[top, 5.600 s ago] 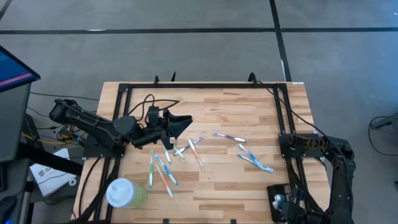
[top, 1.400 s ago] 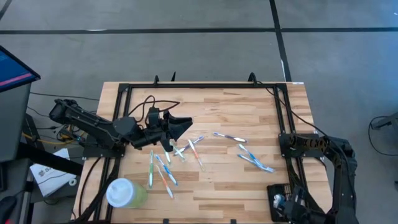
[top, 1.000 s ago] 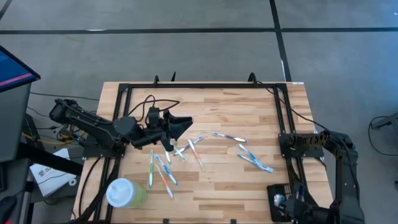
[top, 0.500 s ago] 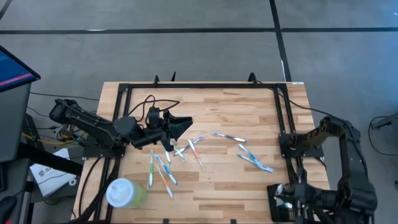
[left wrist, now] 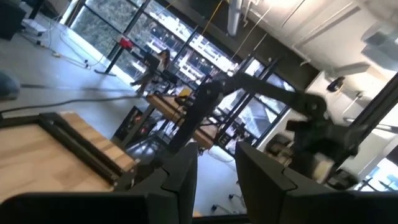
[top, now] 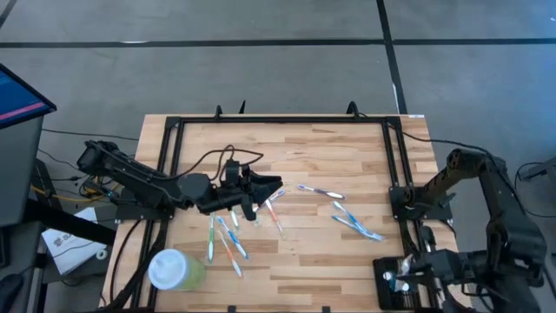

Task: Pick & Place toothbrushing station
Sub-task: Put the top orange toothbrush into the black organizer

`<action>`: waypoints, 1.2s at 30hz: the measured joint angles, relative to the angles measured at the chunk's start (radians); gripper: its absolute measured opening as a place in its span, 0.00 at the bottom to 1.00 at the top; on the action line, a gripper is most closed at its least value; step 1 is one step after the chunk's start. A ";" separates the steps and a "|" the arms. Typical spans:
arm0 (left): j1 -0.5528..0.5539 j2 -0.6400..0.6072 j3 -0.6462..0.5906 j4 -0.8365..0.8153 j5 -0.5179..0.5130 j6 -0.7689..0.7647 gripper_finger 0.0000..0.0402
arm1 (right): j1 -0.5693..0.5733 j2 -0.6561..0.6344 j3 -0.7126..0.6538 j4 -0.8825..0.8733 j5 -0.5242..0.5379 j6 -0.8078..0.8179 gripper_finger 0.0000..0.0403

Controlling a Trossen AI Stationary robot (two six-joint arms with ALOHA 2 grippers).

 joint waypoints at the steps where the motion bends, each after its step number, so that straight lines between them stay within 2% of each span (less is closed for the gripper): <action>1: 0.000 0.000 0.000 0.001 0.000 0.000 0.26 | 0.000 -0.009 0.000 0.036 0.000 -0.053 0.03; 6: 0.000 -0.002 0.000 0.012 0.000 0.001 0.26 | -0.006 -0.059 0.000 0.194 -0.037 -0.296 0.03; 10: 0.000 -0.005 0.000 0.020 -0.001 0.002 0.26 | -0.034 -0.086 0.000 0.267 -0.139 -0.457 0.03; 17: 0.000 -0.005 0.000 0.026 -0.001 0.001 0.26 | -0.042 -0.131 0.000 0.358 -0.303 -0.628 0.03; 22: 0.000 -0.005 0.000 0.031 -0.002 0.001 0.26 | -0.049 -0.153 0.000 0.514 -0.433 -0.822 0.03; 28: 0.000 -0.005 0.000 0.040 -0.003 0.000 0.26 | -0.124 -0.169 0.000 0.683 -0.690 -1.028 0.02; 36: 0.000 -0.005 0.000 0.052 -0.003 -0.006 0.26 | -0.288 -0.166 -0.021 0.732 -1.171 -1.128 0.02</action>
